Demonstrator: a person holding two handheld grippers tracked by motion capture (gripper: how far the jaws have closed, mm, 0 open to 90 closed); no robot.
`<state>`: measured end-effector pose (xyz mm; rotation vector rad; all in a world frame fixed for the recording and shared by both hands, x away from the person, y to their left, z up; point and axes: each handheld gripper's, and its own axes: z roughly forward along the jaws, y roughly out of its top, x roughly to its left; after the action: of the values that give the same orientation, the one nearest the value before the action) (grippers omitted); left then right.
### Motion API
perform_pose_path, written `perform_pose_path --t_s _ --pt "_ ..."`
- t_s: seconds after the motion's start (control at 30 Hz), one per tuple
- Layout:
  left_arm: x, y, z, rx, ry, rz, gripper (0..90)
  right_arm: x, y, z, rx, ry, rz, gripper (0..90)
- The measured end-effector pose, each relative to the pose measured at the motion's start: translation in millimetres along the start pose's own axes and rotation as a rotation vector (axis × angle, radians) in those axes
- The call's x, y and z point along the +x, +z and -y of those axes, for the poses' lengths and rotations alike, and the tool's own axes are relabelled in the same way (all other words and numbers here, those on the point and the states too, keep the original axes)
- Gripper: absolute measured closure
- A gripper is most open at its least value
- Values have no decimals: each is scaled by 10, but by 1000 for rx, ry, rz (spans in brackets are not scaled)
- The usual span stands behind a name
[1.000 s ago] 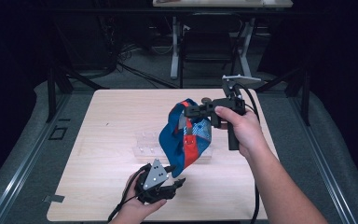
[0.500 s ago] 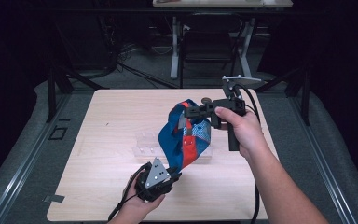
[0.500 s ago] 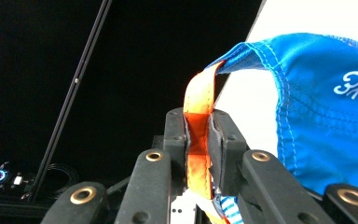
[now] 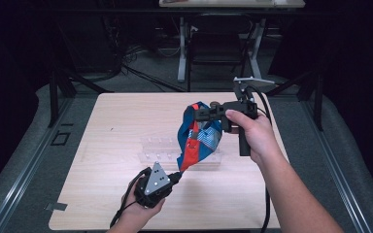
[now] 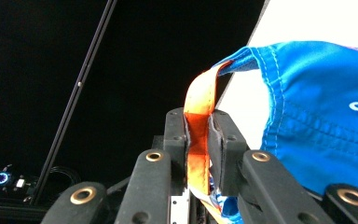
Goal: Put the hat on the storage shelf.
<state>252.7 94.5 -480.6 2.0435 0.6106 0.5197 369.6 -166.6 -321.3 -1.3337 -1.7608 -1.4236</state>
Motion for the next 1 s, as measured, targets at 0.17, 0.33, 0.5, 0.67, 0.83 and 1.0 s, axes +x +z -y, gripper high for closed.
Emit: perform_pose_path --t_s 0.17,0.33,0.5,0.67,0.83,1.0 --pt "80 -4 7 -7 -11 -7 882 20 22 -4 0 -13 -11 784" --pt "158 18 35 -20 -30 -10 883 22 50 -11 0 -18 -15 784" --pt "230 57 50 -30 -35 -19 883 13 84 -26 0 -21 -18 784" --pt "305 66 53 -39 -52 -23 883 1 118 -48 -7 -20 -24 784" --pt "420 63 54 -50 -84 -24 884 -3 190 -90 -18 -17 -35 784" --pt "454 96 63 -48 -87 -27 883 -32 233 -112 -18 -11 -38 784"
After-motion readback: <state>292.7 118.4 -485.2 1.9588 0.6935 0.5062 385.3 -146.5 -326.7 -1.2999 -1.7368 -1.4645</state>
